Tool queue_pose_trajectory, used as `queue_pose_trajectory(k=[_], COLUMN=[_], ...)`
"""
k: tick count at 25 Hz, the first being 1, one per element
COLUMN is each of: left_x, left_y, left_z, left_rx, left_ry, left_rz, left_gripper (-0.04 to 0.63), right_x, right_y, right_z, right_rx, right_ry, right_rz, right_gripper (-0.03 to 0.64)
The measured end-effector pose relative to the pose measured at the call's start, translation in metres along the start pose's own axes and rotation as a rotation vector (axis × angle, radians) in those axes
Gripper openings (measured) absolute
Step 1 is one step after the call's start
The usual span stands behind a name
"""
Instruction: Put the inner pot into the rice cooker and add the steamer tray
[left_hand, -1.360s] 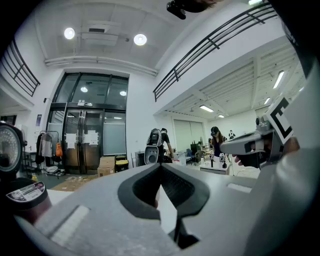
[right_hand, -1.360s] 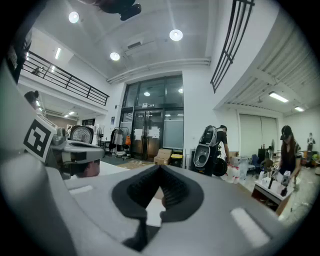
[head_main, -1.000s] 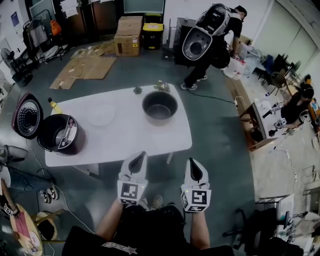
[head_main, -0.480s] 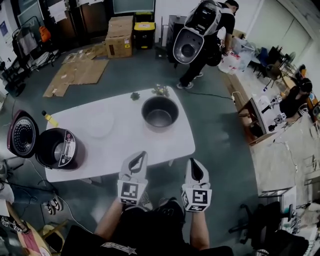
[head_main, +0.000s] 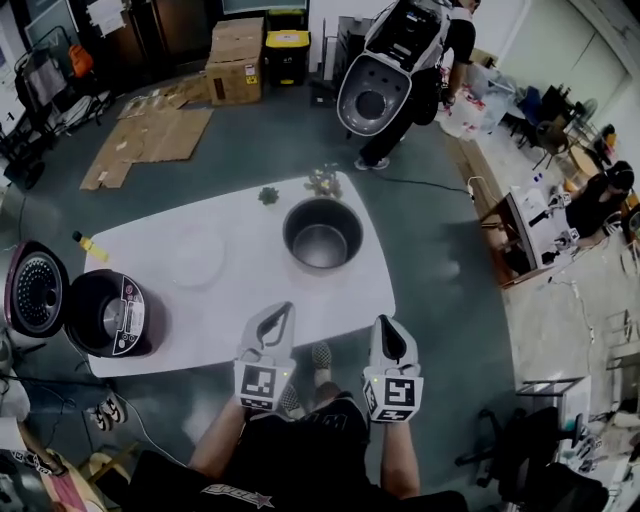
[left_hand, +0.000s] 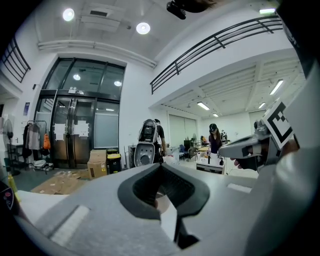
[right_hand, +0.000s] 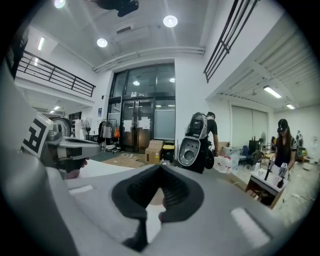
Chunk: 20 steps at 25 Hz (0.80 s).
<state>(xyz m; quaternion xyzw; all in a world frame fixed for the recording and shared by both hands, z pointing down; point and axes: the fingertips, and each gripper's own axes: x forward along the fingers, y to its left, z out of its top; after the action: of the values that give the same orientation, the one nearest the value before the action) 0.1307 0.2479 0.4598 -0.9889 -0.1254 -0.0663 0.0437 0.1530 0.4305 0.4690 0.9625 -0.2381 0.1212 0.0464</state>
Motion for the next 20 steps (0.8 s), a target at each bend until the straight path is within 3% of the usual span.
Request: queue_pose_trajectory(k=[11,20], left_x=[0.095,0.147], left_y=[0.036,0.063], left_z=[-0.022,-0.059], left_rx=[-0.034,-0.083], left_ry=[0.077,0.183], left_rz=[0.076,0.147], left_gripper=[0.011,0.011], right_x=[0.125,0.206], right_y=[-0.033,-0.051], right_z=[-0.003,-0.03], right_rx=[-0.002,0.013], right_ry=[0.062,0.162], right_rz=[0.107,0.188], right_gripper=[0.003,0.003])
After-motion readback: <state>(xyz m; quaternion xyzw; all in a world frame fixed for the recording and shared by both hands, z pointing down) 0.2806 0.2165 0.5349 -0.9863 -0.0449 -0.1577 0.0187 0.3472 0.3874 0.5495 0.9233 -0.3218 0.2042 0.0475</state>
